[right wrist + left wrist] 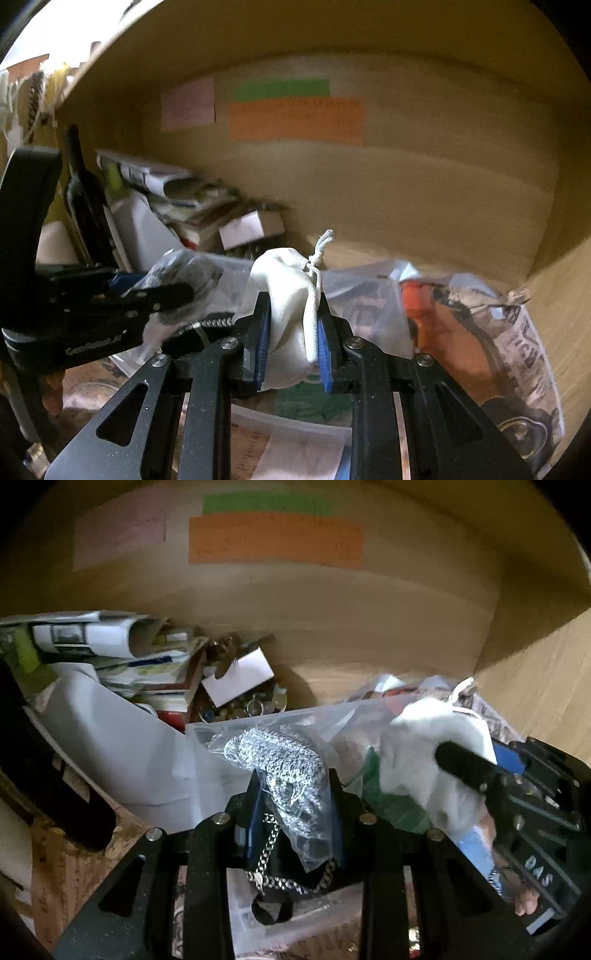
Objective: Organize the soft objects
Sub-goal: 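Lower the pouch and mesh bag into the clear box and open both tools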
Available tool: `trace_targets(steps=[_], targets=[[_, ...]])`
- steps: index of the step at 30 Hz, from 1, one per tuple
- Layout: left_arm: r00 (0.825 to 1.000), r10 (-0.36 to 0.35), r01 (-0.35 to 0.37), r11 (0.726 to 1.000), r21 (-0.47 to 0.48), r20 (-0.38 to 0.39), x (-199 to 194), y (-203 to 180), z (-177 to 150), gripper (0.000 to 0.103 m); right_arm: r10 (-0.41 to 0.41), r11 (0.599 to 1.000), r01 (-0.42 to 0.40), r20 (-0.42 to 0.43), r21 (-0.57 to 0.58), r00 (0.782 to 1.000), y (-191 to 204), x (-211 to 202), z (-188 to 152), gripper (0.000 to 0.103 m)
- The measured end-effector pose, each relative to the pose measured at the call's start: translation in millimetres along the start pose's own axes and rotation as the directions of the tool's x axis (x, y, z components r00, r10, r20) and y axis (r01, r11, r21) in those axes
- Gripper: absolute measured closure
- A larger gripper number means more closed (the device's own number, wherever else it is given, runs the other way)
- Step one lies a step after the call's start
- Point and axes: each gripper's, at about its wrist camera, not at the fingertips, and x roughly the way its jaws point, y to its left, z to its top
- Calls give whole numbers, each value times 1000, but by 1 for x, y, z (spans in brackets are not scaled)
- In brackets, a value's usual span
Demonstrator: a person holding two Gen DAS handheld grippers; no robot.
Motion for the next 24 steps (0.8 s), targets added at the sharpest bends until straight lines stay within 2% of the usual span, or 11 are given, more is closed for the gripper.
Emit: trace_targets(steps=[6,9,12,14,18,20,22,24], targets=[[997,-36,34,999,-29,-74,25,1,2,72,10,1000,-10,-104,2,995,0,25,-8,81],[996,-28,25,999,-32,-89,28,1,1,64,-12,1000,12,-121,-6,993,0,29,-11,69],[998,-21,19,999,-41,-59,19,3,2,50,-22,1000,22,-102,-8,995,-1,24,-9,55],[999,-18,17,999,-41,-27,6,4,2,46,-30,1000,29,-81,-8,996,-1,18,-7,45],[999,-21,22,999,-29,37,-25,2,3,40,-32,999,32,-26,-13,999,-1,-4,0,38],[996,-12,14,1000,-19,84,-43,0,4,35,-33,999,33,2,-16,999,1,-14,3,33],[992,-9,10,1000,-11,122,-59,1,4,33,-42,999,43,47,-18,998,2,-31,4,23],[988,-16,16,1000,-2,155,-77,1,1,25,-42,999,44,70,-25,997,3,-44,5,22]])
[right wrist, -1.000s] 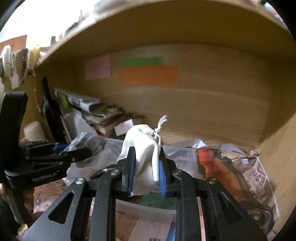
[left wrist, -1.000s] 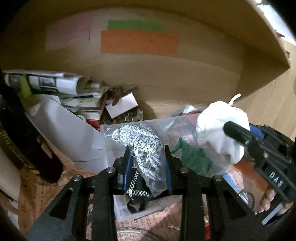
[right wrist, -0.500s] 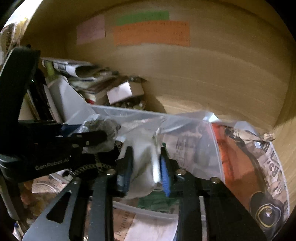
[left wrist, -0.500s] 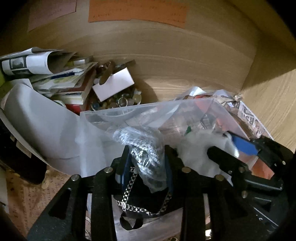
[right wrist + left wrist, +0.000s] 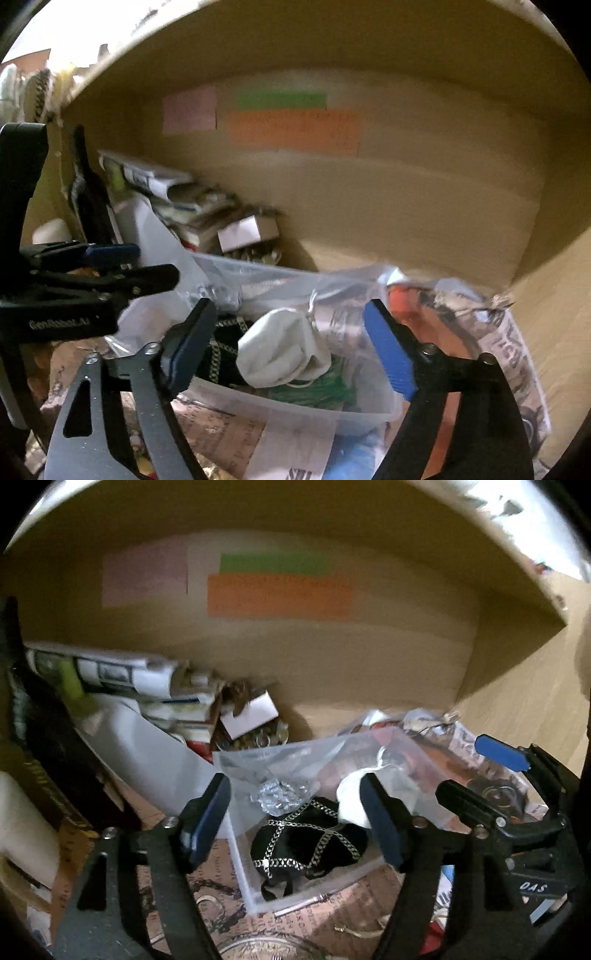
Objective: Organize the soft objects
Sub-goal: 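Lower the pouch and mesh bag into the clear box and open both tools, then grasp the red velvet pouch with the right tool while the left tool grasps the floral scrunchie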
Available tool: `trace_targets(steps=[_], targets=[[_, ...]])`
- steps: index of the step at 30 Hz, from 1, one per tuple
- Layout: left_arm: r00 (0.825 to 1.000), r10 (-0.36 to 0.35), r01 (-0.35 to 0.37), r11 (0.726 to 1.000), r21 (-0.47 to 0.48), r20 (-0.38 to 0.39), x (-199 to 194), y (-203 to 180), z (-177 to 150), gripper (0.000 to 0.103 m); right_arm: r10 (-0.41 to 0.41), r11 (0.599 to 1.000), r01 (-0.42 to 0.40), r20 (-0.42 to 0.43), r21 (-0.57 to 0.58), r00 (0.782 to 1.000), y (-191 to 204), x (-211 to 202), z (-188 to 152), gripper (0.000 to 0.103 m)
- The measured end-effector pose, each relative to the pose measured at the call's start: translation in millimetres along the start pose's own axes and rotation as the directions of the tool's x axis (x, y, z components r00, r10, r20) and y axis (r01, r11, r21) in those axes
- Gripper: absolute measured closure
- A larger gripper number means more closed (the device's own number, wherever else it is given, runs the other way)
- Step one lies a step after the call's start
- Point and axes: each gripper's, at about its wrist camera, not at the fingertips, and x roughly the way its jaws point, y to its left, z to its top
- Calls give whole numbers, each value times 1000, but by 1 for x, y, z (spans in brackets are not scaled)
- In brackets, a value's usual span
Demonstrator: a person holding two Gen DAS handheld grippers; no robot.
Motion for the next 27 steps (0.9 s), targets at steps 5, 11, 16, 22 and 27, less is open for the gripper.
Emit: trace_targets(steps=[5,11,16,22,27], targets=[[999,1,-1,1000,8,45,-32,2,-13,7,3,1000,-2,40,-8,999,5,-29,-4,19],[1000,13,-13,999,38,6,-46,2,-45,4,19,1000,-19,17,6,1000,11,-47,-28,18],[998,9,-7,1000,29,-69,-45,2,-75,4,65,997,-63,-33,41,997,16,-56,-55,18],[989,23,-22,1000,14,-147,-45,3,-113,4,97,994,-90,-110,69,989,27,-62,-89,18],[981,17,-21,1000,-18,-195,-47,8,-137,4,128,988,-112,-168,106,977,33,-67,-114,18]])
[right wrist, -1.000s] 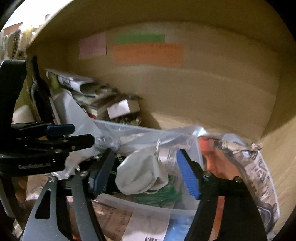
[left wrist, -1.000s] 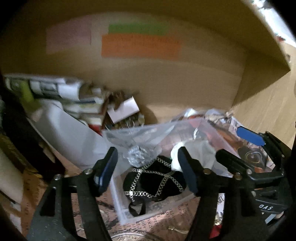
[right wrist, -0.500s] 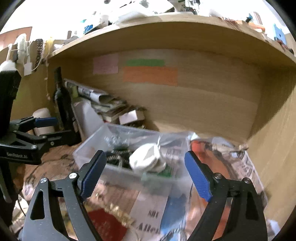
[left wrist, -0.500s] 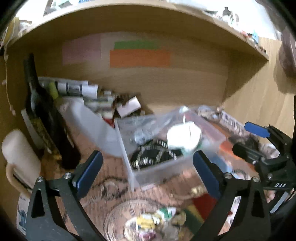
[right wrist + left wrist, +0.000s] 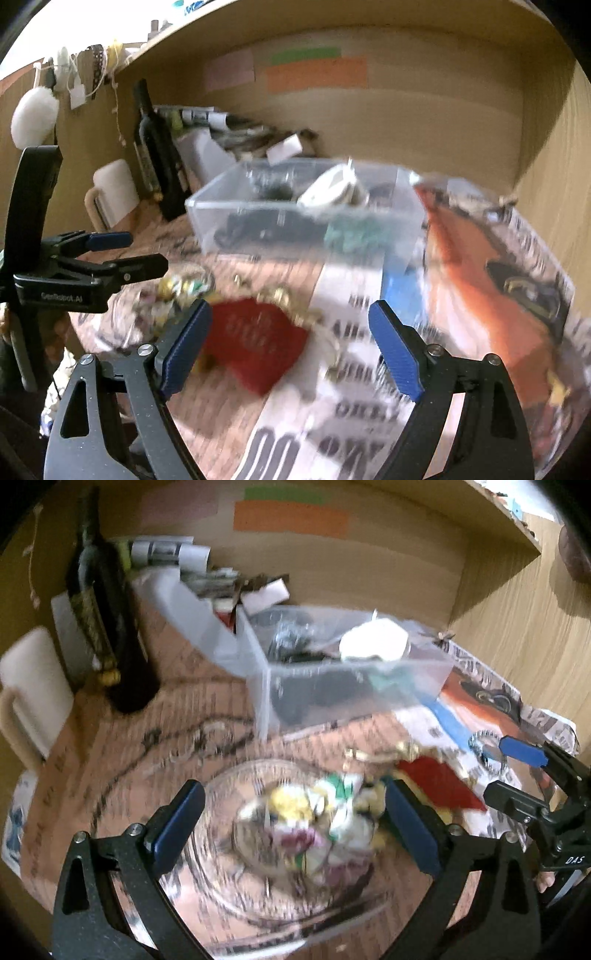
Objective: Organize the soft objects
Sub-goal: 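Grasp the red velvet pouch with the right tool while the left tool grasps the floral scrunchie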
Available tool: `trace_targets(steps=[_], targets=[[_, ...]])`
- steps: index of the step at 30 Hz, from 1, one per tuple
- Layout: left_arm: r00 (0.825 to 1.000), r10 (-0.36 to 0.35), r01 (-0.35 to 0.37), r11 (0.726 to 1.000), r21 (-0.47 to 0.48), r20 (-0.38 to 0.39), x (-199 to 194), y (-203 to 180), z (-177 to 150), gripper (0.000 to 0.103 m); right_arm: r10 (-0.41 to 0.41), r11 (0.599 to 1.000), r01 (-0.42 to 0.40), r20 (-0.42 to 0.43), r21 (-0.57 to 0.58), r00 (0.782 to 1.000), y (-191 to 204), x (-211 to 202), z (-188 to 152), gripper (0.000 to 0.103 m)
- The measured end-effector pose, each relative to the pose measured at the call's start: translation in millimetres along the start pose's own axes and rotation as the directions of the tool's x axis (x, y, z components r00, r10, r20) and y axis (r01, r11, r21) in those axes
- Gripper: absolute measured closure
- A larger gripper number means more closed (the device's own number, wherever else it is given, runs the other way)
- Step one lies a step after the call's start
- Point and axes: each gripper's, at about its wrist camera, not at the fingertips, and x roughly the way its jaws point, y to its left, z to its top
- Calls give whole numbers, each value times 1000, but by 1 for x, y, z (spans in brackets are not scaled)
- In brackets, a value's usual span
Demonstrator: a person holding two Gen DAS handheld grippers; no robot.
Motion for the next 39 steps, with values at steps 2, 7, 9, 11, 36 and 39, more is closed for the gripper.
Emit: trace_targets(steps=[2,7,9,11,36,39], targets=[[1000,3,-3,1000,-2,-20,1,0,-10,4,11,1000,-11,-20,2,1000,2,-1,-7,18],[998,0,0,1000,3,-57,7,-1,-27,4,12,999,-15,-75,-36,997,9,9,-21,18],[998,4,-4,1000,3,-61,10,-1,-27,4,12,999,-16,-93,-44,996,8,16,-21,18],[998,3,-3,1000,-2,-66,16,-1,-25,4,-16,999,12,-102,-36,995,5,25,-18,18],[999,-39,40,999,14,-34,23,-2,-12,81,52,999,-52,-53,16,997,-9,39,4,89],[999,-33,33,999,13,-12,15,-2,-10,85,49,998,-48,-17,31,999,-13,29,8,89]])
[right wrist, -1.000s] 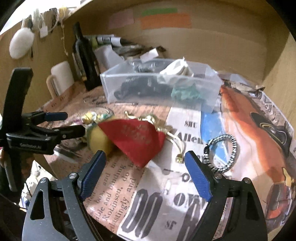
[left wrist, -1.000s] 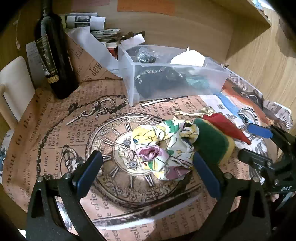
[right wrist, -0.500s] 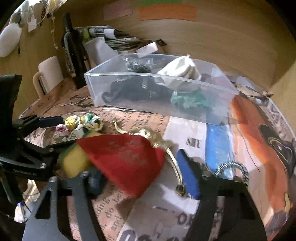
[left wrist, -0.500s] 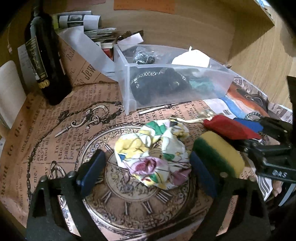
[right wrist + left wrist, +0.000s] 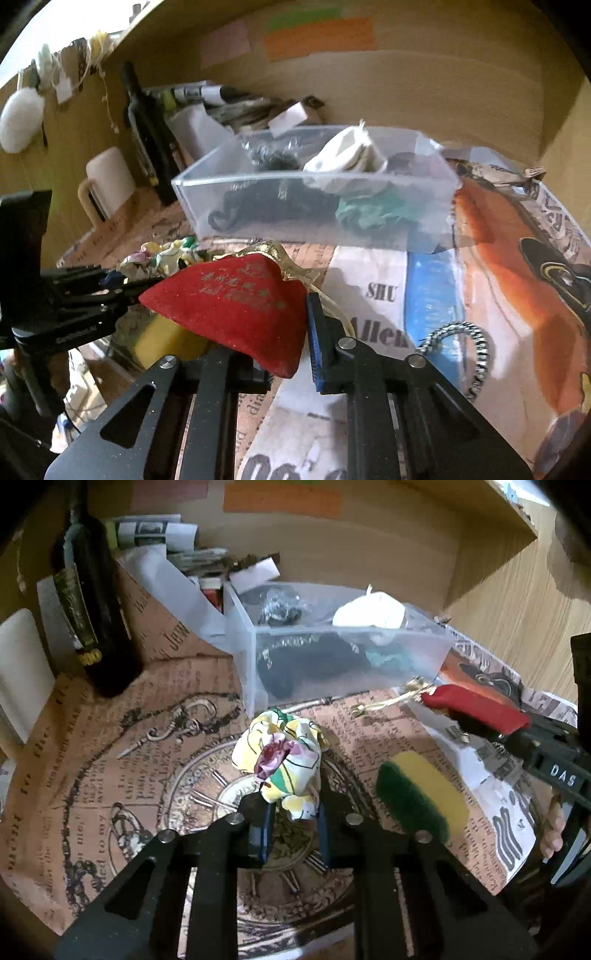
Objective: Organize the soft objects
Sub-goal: 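Grasp the red velvet pouch with the right tool while the left tool grasps the floral scrunchie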
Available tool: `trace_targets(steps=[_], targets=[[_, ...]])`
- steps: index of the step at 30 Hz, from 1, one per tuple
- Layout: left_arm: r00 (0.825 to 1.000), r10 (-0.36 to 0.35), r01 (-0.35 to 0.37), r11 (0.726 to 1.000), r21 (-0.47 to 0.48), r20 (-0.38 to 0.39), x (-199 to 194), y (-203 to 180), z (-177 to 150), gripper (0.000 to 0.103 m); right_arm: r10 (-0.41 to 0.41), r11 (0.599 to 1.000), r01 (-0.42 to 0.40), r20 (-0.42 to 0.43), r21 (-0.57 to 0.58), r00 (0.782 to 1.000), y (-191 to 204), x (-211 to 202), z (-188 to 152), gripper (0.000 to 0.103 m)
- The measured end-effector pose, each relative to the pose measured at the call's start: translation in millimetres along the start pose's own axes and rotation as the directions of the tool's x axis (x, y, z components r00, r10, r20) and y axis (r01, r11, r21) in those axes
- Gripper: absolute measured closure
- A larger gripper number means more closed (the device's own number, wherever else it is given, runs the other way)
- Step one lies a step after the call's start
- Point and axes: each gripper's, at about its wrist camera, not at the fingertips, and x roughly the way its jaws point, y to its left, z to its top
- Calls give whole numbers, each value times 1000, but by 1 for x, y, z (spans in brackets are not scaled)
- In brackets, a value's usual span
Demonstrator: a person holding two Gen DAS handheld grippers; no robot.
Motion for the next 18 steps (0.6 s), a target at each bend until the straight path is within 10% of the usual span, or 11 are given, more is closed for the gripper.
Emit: trace_targets(steps=[18], targets=[[976,-10,-3,998,61,219,-44,-17,67,85,-103,994,96,191,42,976,-32,-40,61,89]])
